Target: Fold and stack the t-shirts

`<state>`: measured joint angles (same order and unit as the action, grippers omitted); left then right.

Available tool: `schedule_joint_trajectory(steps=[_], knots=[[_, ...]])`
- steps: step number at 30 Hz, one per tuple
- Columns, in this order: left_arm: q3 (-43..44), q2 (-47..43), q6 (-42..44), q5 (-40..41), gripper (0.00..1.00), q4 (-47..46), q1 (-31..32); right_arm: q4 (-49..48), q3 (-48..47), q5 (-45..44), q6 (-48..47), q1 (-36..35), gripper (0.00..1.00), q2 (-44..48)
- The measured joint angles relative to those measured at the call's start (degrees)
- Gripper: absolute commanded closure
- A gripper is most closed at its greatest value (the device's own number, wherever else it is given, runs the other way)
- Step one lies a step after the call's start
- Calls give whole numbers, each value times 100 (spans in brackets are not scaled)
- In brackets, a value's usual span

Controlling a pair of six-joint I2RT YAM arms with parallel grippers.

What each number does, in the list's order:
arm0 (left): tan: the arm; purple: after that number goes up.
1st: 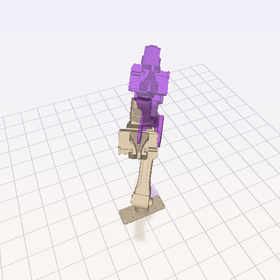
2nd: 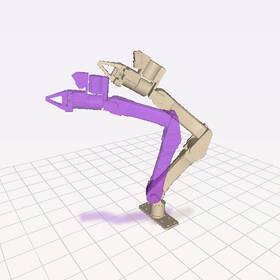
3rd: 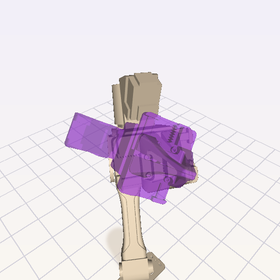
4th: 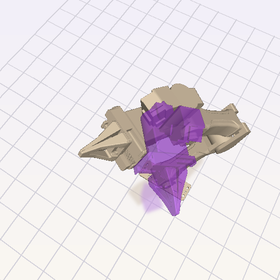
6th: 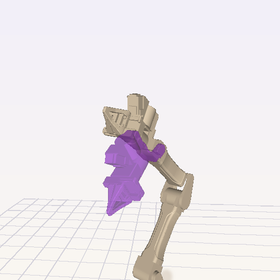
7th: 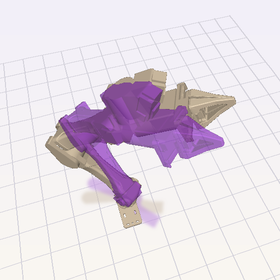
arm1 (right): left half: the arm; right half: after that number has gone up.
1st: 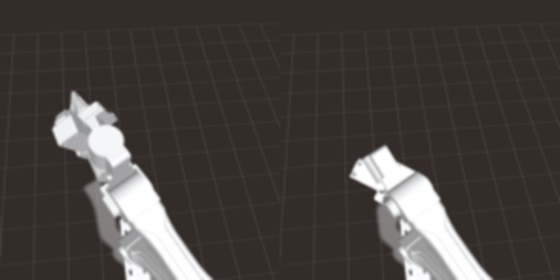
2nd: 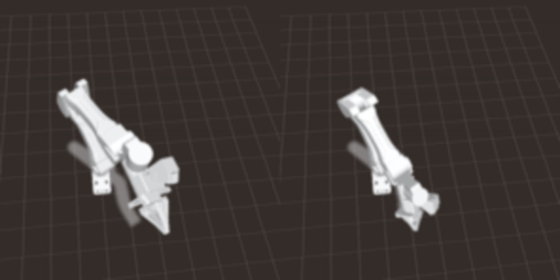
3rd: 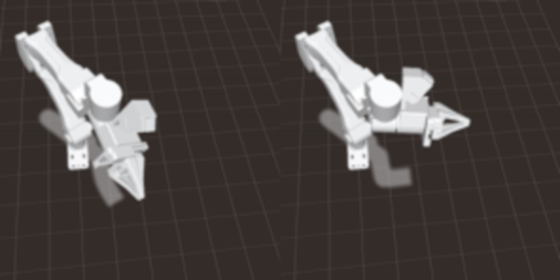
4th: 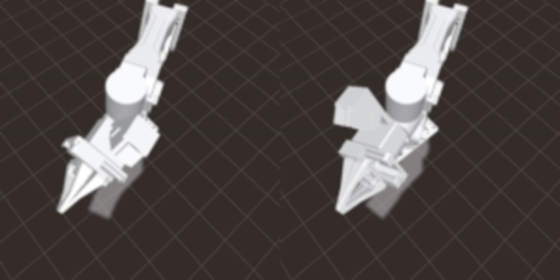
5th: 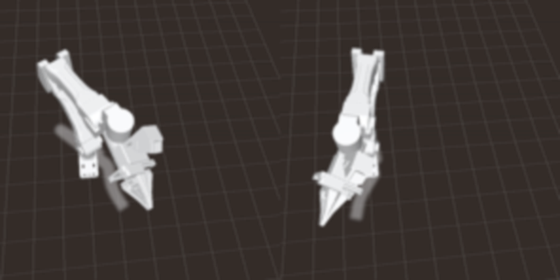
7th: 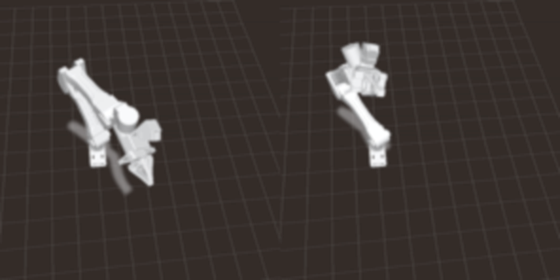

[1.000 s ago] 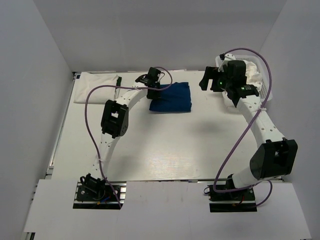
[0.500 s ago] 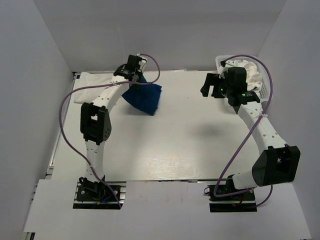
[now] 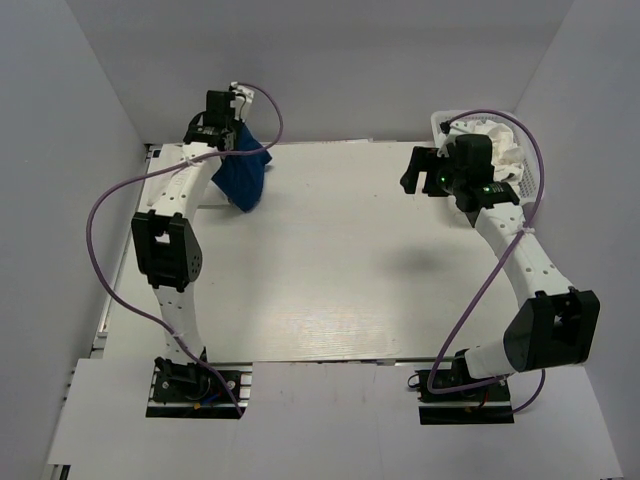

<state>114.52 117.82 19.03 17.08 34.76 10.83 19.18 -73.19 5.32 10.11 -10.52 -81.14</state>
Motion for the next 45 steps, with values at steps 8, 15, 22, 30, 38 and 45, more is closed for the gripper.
schedule_joint_trajectory(steps=[8,15,22,30,38,45], knots=[[243,-2,63,-411,100,28,-317,4,-2,81,0,0,10,-293],[243,-22,63,-479,100,94,-365,37,-2,144,0,0,10,-446],[319,-85,61,-590,100,144,-518,42,-2,264,15,0,10,-446],[494,-205,61,-776,100,210,-667,39,-9,385,35,-4,10,-463],[420,-219,42,-994,100,199,-778,55,-20,407,59,-9,10,-697],[372,-20,39,-997,100,197,-984,140,-160,402,107,-9,10,-839]])
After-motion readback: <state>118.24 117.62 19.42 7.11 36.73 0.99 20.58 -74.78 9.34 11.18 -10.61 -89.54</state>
